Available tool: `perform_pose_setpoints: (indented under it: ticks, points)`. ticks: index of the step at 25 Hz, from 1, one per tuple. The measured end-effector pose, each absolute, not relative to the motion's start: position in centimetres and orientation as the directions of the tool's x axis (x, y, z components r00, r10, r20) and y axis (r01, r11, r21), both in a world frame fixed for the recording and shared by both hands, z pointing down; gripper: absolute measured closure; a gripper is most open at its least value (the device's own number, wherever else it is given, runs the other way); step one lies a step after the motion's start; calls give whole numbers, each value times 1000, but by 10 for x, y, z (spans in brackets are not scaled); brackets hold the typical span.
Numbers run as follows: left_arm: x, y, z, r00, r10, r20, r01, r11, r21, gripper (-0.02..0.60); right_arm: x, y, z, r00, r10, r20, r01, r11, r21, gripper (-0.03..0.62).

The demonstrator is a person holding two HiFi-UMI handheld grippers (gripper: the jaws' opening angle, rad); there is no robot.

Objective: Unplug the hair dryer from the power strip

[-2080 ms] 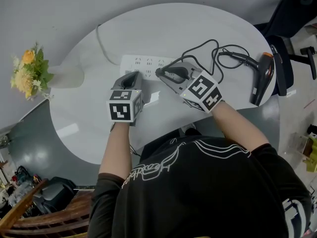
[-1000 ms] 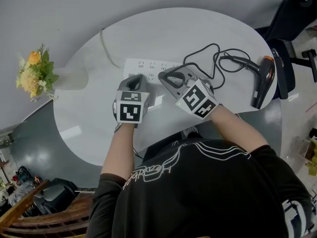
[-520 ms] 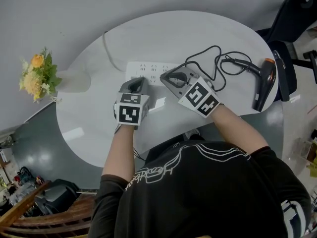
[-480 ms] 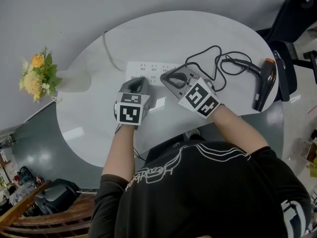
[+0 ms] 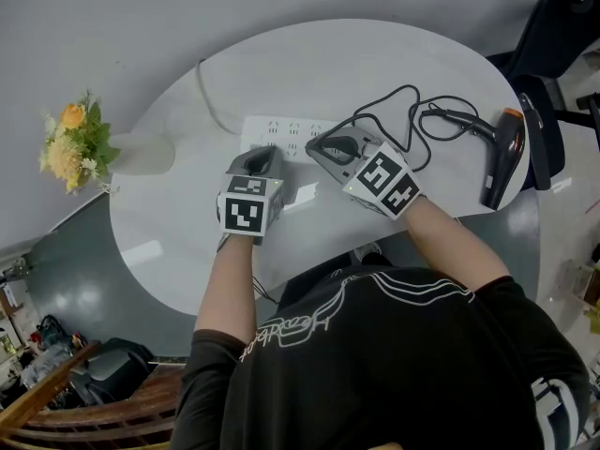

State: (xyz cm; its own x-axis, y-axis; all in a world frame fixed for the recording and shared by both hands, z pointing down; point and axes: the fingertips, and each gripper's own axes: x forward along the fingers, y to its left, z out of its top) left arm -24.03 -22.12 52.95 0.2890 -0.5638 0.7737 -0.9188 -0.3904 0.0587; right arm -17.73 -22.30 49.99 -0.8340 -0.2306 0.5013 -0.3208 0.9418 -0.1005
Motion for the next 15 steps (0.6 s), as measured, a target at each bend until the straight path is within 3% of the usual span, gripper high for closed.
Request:
perform_pose_setpoints:
  ticks: [4, 11, 15]
  points:
    - [-239, -221, 530, 289, -547, 786, -912, -407, 53, 580, -177, -225, 499, -838, -238, 491, -339, 932, -126, 568]
    - [-240, -221, 530, 278, -561, 780, -927, -369, 65, 580, -180, -215, 497, -811, -266, 522, -269, 960, 70, 568]
    - [-240, -221, 530, 281, -563, 777, -927, -370, 67, 580, -180, -214, 498, -810, -273, 519, -273, 959, 79, 568]
